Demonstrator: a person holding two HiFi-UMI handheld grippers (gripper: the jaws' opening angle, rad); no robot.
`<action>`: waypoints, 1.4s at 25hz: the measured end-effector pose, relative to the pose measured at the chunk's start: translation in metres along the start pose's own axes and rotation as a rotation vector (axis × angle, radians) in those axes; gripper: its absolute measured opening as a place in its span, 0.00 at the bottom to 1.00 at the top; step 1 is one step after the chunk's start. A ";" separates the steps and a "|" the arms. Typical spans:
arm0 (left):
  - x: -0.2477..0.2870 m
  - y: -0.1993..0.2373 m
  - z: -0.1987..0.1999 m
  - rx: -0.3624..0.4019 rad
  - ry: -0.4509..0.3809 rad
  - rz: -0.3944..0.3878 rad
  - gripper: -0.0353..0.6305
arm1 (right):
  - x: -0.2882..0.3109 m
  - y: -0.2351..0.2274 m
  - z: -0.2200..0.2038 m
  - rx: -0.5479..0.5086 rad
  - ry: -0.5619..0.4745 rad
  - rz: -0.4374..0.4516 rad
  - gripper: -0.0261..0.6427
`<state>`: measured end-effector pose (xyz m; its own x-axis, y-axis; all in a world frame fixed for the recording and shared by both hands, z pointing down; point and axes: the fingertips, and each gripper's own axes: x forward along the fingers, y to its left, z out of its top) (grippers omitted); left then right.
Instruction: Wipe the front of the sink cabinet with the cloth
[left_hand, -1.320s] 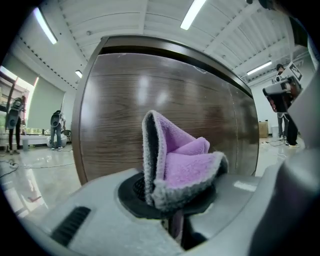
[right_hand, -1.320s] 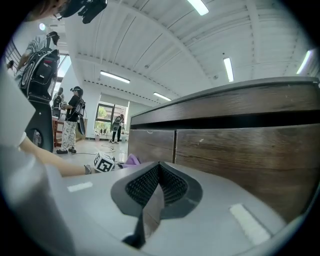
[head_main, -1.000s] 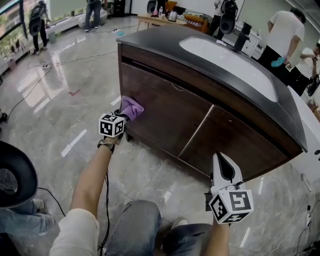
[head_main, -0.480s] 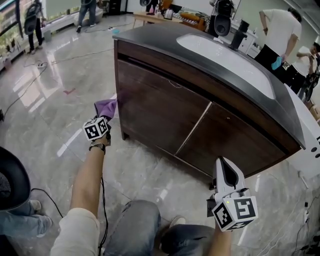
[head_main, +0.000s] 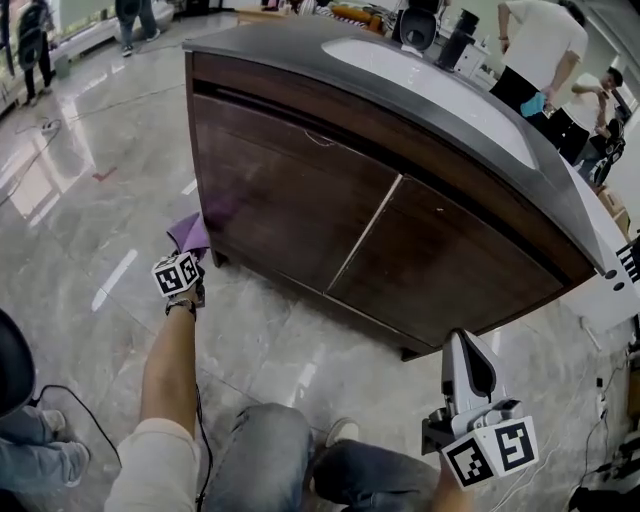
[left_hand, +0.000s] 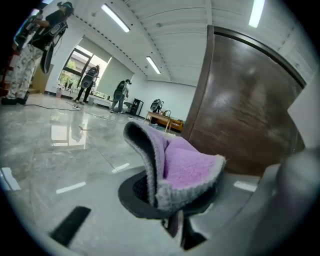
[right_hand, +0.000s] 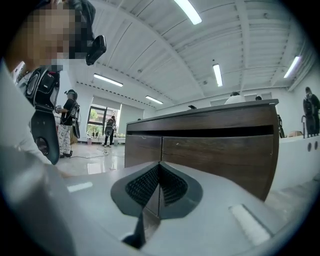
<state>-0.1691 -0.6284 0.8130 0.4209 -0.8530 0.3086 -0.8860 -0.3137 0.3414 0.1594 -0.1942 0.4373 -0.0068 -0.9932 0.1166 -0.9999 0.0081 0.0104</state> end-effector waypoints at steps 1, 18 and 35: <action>0.005 -0.006 -0.002 0.014 0.002 -0.015 0.13 | -0.003 -0.003 0.000 0.004 -0.002 -0.009 0.05; 0.011 -0.148 -0.043 0.258 0.038 -0.309 0.13 | -0.040 -0.024 0.002 0.042 -0.037 -0.079 0.05; -0.051 -0.335 -0.107 0.592 0.116 -0.905 0.14 | -0.063 -0.076 -0.002 0.088 -0.033 -0.232 0.05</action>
<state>0.1270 -0.4351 0.7775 0.9533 -0.1694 0.2502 -0.1780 -0.9840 0.0122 0.2353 -0.1324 0.4312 0.2241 -0.9705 0.0884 -0.9718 -0.2294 -0.0541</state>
